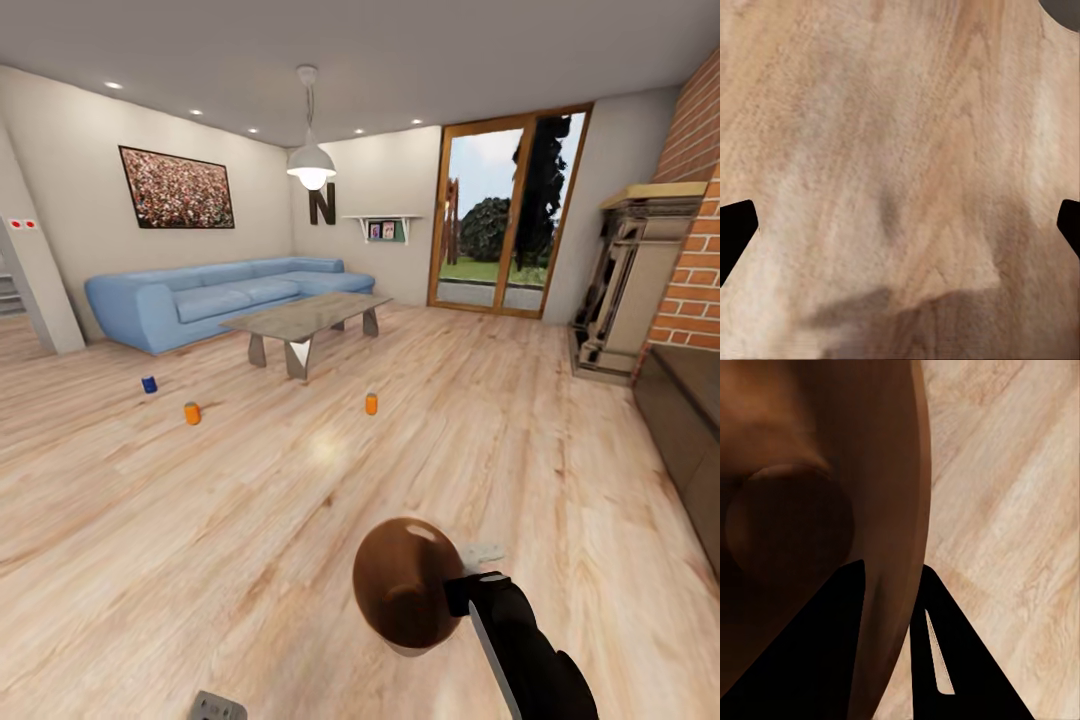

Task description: Put the three can of soda from the living room inside the tash can in the kitchen.

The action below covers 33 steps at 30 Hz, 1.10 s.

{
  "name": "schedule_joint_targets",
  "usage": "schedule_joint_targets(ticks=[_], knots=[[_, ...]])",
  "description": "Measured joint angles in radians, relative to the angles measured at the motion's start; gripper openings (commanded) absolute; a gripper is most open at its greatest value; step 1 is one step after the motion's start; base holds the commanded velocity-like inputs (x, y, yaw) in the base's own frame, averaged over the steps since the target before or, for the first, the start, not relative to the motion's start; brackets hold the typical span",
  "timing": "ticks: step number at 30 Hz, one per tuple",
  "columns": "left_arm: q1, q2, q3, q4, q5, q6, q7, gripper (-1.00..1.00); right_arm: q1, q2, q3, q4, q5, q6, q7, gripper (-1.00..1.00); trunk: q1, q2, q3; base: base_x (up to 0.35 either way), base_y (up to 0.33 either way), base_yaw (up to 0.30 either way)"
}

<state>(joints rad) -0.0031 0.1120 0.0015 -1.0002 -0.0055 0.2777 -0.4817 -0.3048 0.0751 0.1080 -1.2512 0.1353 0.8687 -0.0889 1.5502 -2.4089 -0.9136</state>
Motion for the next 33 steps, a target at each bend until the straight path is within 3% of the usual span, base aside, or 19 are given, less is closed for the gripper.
schedule_joint_targets(ticks=[33], knots=[[0.000, 0.000, 0.000, 0.001, 0.000, 0.000, 0.000, 1.00, 0.000, 0.000, 0.001, 0.001, -0.002, -0.001, 0.000, -1.00, 0.000, 0.000, 0.000, 0.340, -0.057, 0.000]])
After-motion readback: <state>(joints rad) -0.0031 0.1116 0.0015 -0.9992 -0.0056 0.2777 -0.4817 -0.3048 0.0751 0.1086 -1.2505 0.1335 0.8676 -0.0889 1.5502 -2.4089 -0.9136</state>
